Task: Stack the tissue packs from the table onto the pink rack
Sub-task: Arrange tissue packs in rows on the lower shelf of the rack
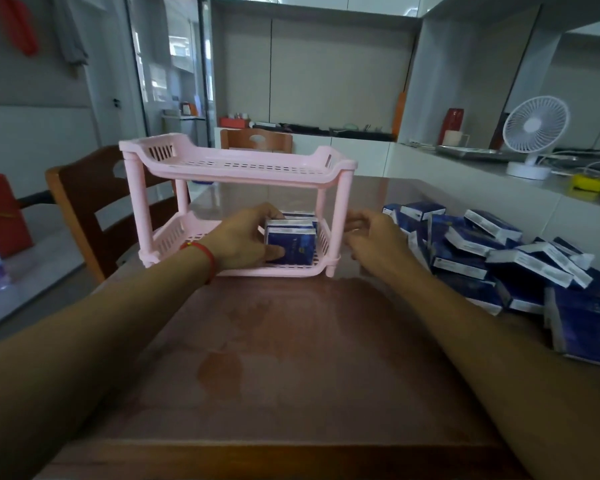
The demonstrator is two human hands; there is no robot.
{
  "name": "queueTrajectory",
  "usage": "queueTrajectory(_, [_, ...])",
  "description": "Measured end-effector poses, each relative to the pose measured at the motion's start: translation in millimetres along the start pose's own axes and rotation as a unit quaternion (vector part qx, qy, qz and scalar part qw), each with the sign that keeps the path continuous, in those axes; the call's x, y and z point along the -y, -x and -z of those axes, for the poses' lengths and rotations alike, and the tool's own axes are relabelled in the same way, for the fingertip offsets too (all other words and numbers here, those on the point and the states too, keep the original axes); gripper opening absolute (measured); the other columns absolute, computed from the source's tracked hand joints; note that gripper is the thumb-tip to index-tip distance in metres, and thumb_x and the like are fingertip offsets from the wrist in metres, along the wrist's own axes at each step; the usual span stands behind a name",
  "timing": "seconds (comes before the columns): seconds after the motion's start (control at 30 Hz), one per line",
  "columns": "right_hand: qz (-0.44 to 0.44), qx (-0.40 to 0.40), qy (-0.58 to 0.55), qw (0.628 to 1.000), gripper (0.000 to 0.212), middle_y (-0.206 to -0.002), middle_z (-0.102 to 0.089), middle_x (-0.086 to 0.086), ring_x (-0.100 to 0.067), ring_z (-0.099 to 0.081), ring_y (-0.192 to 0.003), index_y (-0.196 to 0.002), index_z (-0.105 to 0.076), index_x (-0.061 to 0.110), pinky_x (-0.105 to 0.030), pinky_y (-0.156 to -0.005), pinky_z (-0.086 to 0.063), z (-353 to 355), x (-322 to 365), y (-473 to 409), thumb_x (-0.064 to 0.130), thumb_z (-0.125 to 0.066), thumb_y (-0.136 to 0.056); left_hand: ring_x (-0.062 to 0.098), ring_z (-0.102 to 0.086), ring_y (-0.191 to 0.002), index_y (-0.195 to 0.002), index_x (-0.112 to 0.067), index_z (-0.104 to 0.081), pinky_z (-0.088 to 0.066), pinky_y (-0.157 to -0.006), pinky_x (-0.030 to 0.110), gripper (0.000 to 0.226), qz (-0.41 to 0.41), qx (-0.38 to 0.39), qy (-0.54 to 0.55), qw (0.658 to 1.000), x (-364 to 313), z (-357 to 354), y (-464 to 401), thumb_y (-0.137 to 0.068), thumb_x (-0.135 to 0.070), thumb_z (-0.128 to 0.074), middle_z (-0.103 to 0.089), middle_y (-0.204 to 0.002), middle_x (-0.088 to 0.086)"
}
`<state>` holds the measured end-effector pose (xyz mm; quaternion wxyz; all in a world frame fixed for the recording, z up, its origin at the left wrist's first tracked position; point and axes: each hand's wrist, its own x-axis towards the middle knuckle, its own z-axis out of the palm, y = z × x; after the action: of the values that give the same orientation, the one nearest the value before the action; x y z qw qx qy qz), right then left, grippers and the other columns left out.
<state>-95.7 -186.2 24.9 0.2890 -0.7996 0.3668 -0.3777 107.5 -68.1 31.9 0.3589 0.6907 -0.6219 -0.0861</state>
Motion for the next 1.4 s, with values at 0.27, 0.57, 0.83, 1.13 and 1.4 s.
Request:
queueTrajectory(0.27, [-0.02,0.028,-0.091,0.995,0.041,-0.111,-0.07,-0.003,-0.02,-0.068,-0.101,-0.123,-0.063,0.015,-0.04,-0.085,-0.06,-11,-23,-2,-0.003,-0.043,-0.093,0.016,-0.064,-0.084,-0.13,-0.018,-0.054,-0.052,-0.071,0.018,0.057,0.009,-0.002,-0.047,0.999,-1,-11,-12,-0.08,-0.013,-0.08,-0.054,-0.122,0.006])
queueTrajectory(0.57, [-0.022,0.069,-0.104,0.992,0.059,-0.132,-0.064,0.003,-0.012,-0.06,-0.121,-0.135,-0.059,0.023,-0.033,-0.098,-0.052,-13,-26,-1,-0.01,-0.034,-0.093,0.026,-0.06,-0.113,-0.15,-0.011,-0.03,-0.046,-0.093,0.029,0.095,0.102,-0.013,-0.06,0.993,3,-16,-15,-0.075,-0.029,-0.085,-0.059,-0.133,0.011])
queueTrajectory(0.83, [-0.035,0.126,-0.067,0.989,0.078,-0.133,-0.064,0.014,-0.01,-0.056,-0.127,-0.134,-0.058,0.039,-0.043,-0.108,-0.046,-14,-26,-4,-0.017,-0.044,-0.081,0.02,-0.061,-0.097,-0.136,-0.021,-0.054,-0.045,-0.087,0.026,0.068,0.084,0.023,-0.032,0.996,4,-19,-20,-0.074,-0.023,-0.084,-0.065,-0.124,0.003])
queueTrajectory(1.13, [-0.022,0.13,-0.084,0.988,0.074,-0.139,-0.06,0.009,-0.014,-0.052,-0.132,-0.139,-0.055,0.034,-0.045,-0.112,-0.042,-12,-19,0,-0.017,-0.04,-0.087,0.023,-0.061,-0.114,-0.137,-0.015,-0.053,-0.048,-0.105,0.039,0.07,0.095,0.049,0.046,0.993,4,-17,-24,-0.074,-0.009,-0.084,-0.061,-0.134,0.002])
queueTrajectory(1.4, [-0.012,0.134,-0.075,0.988,0.073,-0.138,-0.061,0.01,-0.02,-0.057,-0.128,-0.138,-0.055,0.035,-0.052,-0.109,-0.045,-11,-20,0,-0.015,-0.04,-0.087,0.021,-0.063,-0.111,-0.135,-0.02,-0.056,-0.05,-0.103,0.042,0.07,0.085,0.047,0.015,0.995,9,-18,-24,-0.072,-0.017,-0.086,-0.064,-0.13,0.001])
